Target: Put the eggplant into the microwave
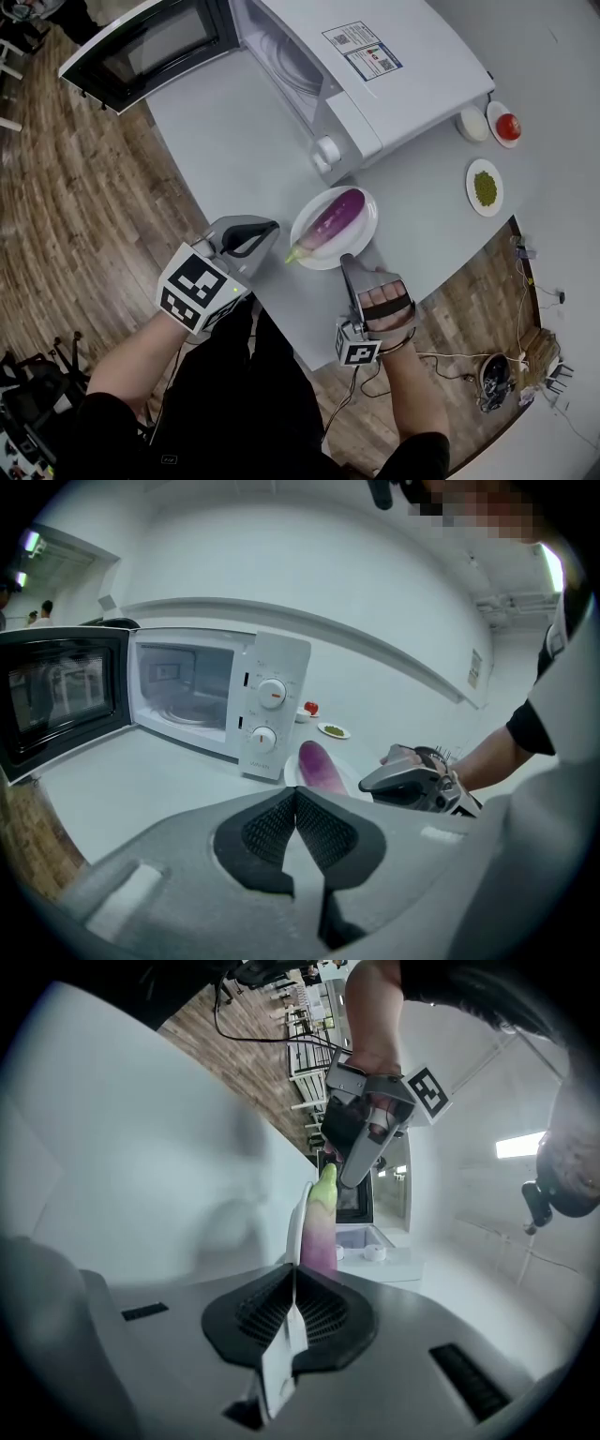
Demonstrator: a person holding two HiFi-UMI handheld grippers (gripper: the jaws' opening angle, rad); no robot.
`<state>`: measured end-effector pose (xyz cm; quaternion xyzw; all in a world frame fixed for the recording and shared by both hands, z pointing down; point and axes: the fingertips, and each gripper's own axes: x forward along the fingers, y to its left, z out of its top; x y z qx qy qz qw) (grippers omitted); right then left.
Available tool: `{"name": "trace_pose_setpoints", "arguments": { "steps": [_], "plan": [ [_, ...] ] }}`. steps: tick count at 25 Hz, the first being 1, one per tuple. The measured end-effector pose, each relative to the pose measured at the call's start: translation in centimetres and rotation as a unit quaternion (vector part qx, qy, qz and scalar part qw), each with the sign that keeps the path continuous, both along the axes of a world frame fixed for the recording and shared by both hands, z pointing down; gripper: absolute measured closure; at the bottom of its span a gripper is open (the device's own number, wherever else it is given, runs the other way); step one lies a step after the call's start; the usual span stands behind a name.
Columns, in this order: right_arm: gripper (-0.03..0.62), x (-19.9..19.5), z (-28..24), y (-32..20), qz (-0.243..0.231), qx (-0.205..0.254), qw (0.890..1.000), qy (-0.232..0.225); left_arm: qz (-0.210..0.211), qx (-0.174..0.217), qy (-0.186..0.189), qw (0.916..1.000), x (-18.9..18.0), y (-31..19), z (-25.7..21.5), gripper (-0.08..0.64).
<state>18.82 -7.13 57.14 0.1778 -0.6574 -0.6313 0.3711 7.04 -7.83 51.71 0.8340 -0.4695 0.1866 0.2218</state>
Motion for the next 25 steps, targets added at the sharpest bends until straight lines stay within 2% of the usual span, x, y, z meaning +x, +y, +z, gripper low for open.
{"name": "trace_pose_setpoints", "arguments": {
  "steps": [14, 21, 25],
  "plan": [
    [0.569, 0.1, -6.3, 1.3, -0.014, 0.024, 0.999, -0.019, -0.023, 0.018, -0.013, 0.9995, -1.5, 1.9, -6.3, 0.552],
    [0.569, -0.4, -8.1, 2.1, -0.029, 0.022, 0.999, -0.018, -0.038, 0.029, 0.007, 0.9988, -1.7, 2.9, -9.0, 0.552],
    [0.569, 0.0, -9.1, 2.1, -0.029, 0.031, 0.999, -0.02, -0.041, 0.038, 0.0, 0.9984, -1.5, 3.8, -10.4, 0.552]
  ]
}}
